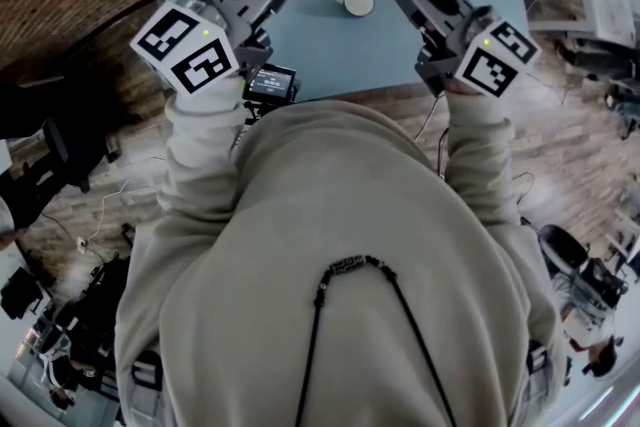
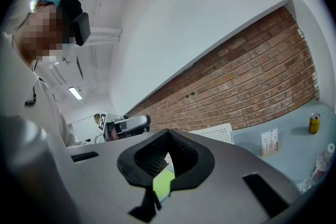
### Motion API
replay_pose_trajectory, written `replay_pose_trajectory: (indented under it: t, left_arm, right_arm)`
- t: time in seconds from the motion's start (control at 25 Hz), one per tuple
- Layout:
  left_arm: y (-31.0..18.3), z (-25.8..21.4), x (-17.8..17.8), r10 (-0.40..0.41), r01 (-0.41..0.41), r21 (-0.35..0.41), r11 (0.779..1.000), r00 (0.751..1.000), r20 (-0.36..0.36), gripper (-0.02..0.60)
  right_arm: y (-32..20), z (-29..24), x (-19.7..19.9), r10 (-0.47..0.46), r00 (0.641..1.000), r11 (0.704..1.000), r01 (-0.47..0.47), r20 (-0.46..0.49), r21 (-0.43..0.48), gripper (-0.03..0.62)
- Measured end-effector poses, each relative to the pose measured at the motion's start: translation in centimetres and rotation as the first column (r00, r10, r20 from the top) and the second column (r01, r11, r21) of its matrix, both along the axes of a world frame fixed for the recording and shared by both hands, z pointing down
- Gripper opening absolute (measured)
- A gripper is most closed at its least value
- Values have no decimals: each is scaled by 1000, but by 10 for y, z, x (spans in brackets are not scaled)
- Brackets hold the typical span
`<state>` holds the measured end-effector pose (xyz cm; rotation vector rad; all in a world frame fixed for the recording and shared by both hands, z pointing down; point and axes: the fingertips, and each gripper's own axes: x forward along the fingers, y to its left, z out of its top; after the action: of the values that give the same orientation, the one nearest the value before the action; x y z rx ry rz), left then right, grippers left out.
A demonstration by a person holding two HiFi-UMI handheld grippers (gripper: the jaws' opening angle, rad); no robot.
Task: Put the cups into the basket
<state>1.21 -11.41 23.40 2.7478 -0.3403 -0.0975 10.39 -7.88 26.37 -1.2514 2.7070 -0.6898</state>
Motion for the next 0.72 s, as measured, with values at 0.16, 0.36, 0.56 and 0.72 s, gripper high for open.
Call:
replay_pose_trajectory:
  t: [0.16, 0.36, 0.56, 0.72]
  left_arm:
    - [-7, 6, -2, 27, -27, 6, 1000, 1000, 10, -3]
    - [-25, 16, 1, 82, -82, -21, 996, 997, 4, -3]
    - [-36, 32, 6, 109, -109, -47, 993, 994, 3, -3]
    - [-40, 37, 12, 116, -116, -65, 991, 993, 1, -3]
  right_arm:
    - [-11, 8, -2, 18, 1000, 1000, -18, -4, -23, 12]
    - [-38, 14, -8, 15, 999, 999, -17, -43, -48, 12]
    - [-49, 27, -7, 28, 999, 997, -32, -44, -76, 12]
    - [-51, 34, 4, 45, 998, 994, -49, -42, -101, 12]
